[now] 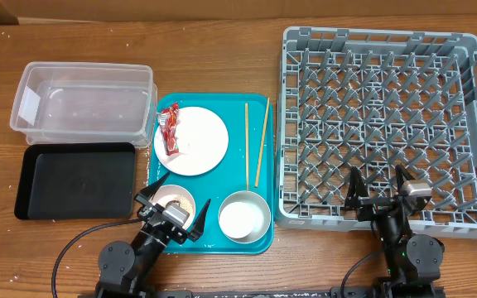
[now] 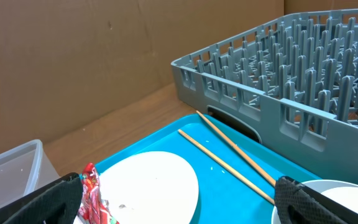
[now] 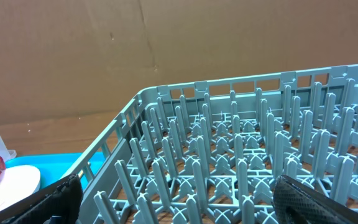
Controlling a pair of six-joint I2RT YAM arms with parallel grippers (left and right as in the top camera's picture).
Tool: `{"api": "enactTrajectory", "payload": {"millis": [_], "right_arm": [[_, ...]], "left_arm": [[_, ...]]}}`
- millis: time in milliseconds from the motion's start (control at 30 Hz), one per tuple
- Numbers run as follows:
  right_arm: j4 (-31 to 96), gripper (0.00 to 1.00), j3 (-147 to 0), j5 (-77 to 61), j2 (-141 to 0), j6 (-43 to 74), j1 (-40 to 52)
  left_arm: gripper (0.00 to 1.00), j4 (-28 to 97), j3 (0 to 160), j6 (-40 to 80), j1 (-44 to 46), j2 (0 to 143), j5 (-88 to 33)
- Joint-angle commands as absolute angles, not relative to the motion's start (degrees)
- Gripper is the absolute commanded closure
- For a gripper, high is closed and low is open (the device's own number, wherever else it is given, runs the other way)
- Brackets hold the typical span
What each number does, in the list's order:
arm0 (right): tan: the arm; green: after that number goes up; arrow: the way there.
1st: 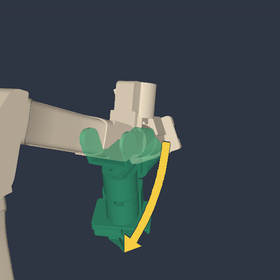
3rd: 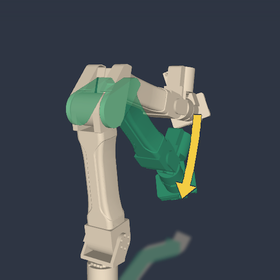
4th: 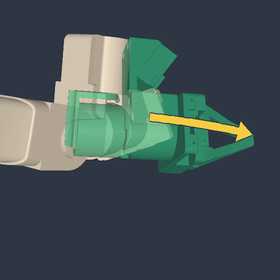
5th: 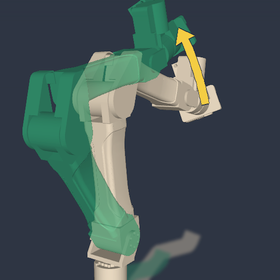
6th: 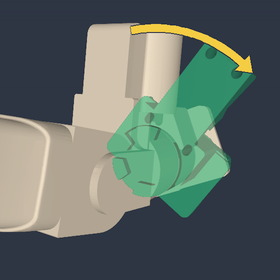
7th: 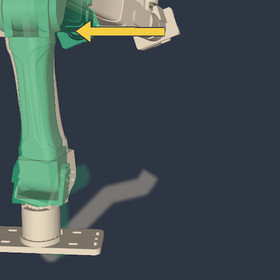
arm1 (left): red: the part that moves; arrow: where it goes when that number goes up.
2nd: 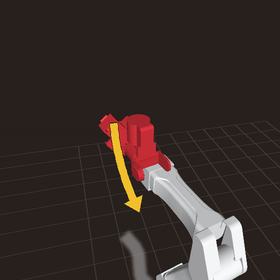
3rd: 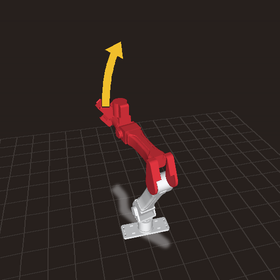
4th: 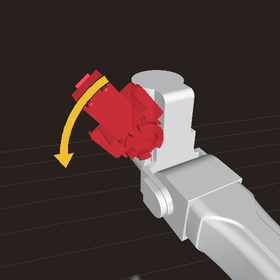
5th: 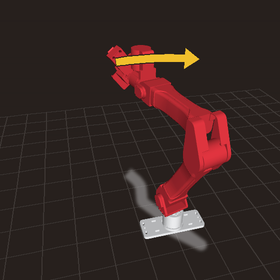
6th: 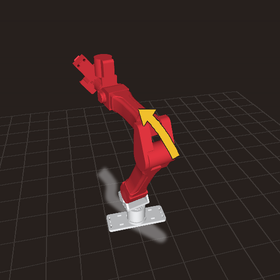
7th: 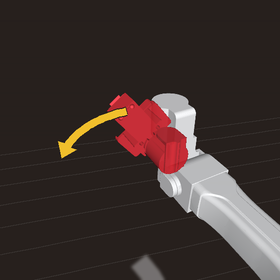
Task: Sort waste into correct bins and load items into the dishwasher
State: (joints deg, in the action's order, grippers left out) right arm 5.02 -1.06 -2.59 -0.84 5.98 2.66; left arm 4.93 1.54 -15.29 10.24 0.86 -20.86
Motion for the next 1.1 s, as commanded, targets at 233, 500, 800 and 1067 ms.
{"api": "enactTrajectory", "payload": {"millis": [233, 500, 800, 1067], "right_arm": [[4.5, 0.0, -0.5, -2.7, -0.2, 6.2, 2.4], [4.6, 0.0, -0.5, -2.7, -0.2, 6.2, 2.4], [4.5, 0.0, -0.5, -2.7, -0.2, 6.2, 2.4], [4.5, 0.0, -0.5, -2.7, -0.2, 6.2, 2.4]], "left_arm": [[0.0, 4.9, 1.3, -16.1, 10.2, 0.3, -21.5], [0.0, 4.9, 1.3, -16.1, 10.2, 0.3, -21.5], [0.0, 4.9, 1.3, -16.1, 10.2, 0.3, -21.5], [0.0, 4.9, 1.3, -16.1, 10.2, 0.3, -21.5]]}}
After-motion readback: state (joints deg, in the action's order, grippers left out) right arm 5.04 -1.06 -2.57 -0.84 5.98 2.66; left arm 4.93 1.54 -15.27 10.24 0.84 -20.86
